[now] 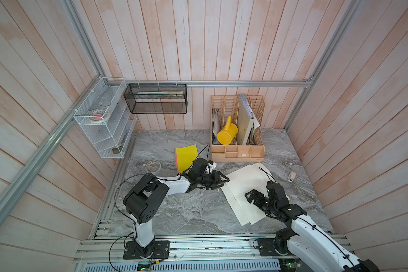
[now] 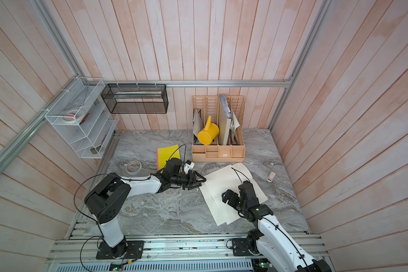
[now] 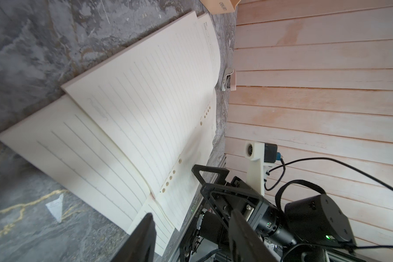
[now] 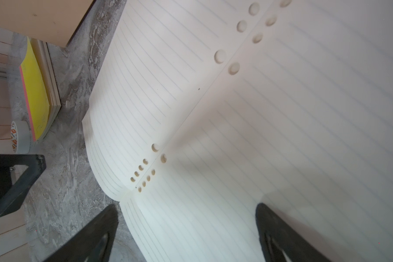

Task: Close the notebook
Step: Close the notebook at the center of the board.

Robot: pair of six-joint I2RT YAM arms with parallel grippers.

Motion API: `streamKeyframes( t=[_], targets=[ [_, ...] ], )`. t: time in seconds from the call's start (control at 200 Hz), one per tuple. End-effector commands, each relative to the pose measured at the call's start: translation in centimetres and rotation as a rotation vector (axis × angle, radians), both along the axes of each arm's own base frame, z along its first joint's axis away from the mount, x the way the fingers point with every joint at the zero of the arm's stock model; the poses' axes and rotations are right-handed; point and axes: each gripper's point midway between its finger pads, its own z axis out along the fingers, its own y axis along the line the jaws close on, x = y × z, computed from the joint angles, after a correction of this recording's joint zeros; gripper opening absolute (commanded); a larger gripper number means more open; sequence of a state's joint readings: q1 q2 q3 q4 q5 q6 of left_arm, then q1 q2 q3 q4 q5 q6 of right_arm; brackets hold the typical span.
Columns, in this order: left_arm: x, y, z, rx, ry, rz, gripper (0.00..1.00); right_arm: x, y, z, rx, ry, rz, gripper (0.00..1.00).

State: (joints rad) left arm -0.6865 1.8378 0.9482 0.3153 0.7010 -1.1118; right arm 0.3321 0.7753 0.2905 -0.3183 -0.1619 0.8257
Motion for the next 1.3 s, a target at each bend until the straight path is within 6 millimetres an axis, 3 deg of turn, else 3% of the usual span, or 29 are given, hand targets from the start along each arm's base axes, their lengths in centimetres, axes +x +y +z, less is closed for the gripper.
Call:
streamKeyframes(
  t=[0.0, 1.015, 1.295],
  targets=[
    [0.9, -0.8, 0.4, -0.012, -0.027, 0.024, 0.54, -1.2, -0.1, -1.7, -0.007, 0.051, 0.023, 0.96],
    [2.3, -2.1, -6.6, 0.054, 0.085, 0.171, 0.48, -2.3, 0.2, -2.2, 0.021, 0.074, 0.039, 0.96],
    [2.7, -2.2, -7.6, 0.028, 0.105, 0.244, 0.46, -2.4, 0.2, -1.9, 0.023, 0.074, 0.045, 0.96]
  ],
)
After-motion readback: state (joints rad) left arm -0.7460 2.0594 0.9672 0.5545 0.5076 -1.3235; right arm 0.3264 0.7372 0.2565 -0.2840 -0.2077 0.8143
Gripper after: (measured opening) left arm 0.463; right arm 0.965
